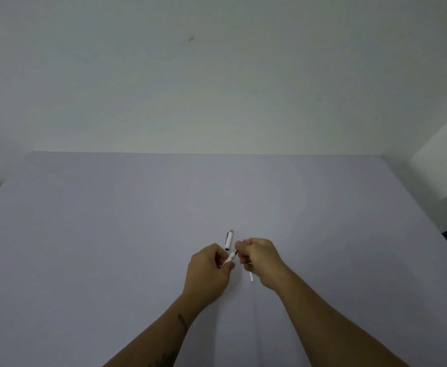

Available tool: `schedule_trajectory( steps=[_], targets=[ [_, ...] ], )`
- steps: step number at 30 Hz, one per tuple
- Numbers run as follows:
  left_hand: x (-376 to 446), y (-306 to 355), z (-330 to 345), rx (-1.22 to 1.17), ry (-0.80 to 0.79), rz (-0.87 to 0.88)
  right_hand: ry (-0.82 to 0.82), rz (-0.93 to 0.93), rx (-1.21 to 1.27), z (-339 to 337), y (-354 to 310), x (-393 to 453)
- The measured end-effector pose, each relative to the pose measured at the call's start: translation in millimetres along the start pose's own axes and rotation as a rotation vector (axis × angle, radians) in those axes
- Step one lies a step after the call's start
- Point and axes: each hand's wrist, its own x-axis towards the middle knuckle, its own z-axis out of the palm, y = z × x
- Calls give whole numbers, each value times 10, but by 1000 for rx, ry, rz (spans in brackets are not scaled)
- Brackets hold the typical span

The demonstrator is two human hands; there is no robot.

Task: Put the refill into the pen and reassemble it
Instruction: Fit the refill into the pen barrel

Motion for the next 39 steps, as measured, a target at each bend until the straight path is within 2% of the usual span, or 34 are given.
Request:
schedule_trajectory(
  steps=[7,14,20,24,30,39],
  targets=[
    [25,77,36,-57,-127,-46,-36,-1,-7,-171,11,-45],
    [45,110,63,-104,-115,-57,-140,99,62,-296,-68,-44],
    [26,81,34,-109,-110,-68,-25,65,66,-162,-18,-22],
    [55,72,-35,-133,-109,-91,-66,16,39,-86,-59,-38],
    [57,58,-98,-202,-145,-136,-149,36,45,-82,-106,-50],
    [92,128,-109,-297,-216,-143,-40,-35,-93,-101,-145,-51]
  ],
)
